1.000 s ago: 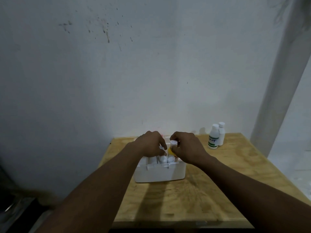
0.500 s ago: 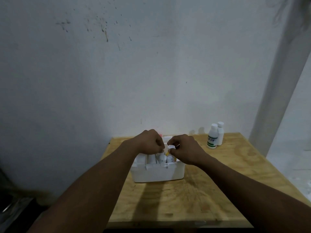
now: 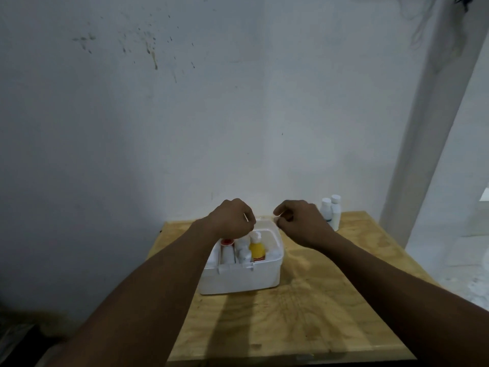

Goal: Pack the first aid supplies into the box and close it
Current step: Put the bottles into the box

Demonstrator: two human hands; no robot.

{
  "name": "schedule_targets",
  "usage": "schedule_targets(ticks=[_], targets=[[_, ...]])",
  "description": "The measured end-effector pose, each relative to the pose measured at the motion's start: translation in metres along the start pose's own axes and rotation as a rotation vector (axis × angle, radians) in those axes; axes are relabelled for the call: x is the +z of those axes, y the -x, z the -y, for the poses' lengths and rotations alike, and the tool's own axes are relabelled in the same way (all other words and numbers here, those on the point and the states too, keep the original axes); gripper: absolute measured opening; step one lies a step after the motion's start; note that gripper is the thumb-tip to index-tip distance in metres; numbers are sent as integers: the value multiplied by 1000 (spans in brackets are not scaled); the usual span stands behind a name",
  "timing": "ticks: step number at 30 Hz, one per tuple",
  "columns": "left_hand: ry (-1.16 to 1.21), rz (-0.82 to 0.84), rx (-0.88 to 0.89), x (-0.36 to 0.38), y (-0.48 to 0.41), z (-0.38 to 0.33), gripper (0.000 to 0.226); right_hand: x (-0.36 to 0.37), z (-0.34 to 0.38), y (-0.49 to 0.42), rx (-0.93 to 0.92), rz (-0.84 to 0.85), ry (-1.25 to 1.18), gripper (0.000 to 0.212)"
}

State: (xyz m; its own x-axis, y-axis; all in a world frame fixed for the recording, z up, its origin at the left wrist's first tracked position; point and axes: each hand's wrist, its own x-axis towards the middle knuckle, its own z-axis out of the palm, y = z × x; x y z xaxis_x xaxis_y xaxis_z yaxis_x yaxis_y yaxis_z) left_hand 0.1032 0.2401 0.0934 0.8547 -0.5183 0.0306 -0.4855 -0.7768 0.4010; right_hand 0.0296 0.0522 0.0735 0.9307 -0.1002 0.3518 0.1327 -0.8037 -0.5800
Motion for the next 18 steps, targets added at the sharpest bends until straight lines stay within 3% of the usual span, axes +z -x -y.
schedule_targets(ticks=[9, 14, 18], targets=[[-41, 11, 135, 36, -58, -53, 44, -50, -78, -22, 255, -205, 2, 20], [-74, 22, 193, 58, -103, -88, 60, -58, -120, -45, 313, -235, 81, 32], [-70, 75, 227, 75, -136, -108, 66, -57, -141, -60, 331, -151, 88, 44]])
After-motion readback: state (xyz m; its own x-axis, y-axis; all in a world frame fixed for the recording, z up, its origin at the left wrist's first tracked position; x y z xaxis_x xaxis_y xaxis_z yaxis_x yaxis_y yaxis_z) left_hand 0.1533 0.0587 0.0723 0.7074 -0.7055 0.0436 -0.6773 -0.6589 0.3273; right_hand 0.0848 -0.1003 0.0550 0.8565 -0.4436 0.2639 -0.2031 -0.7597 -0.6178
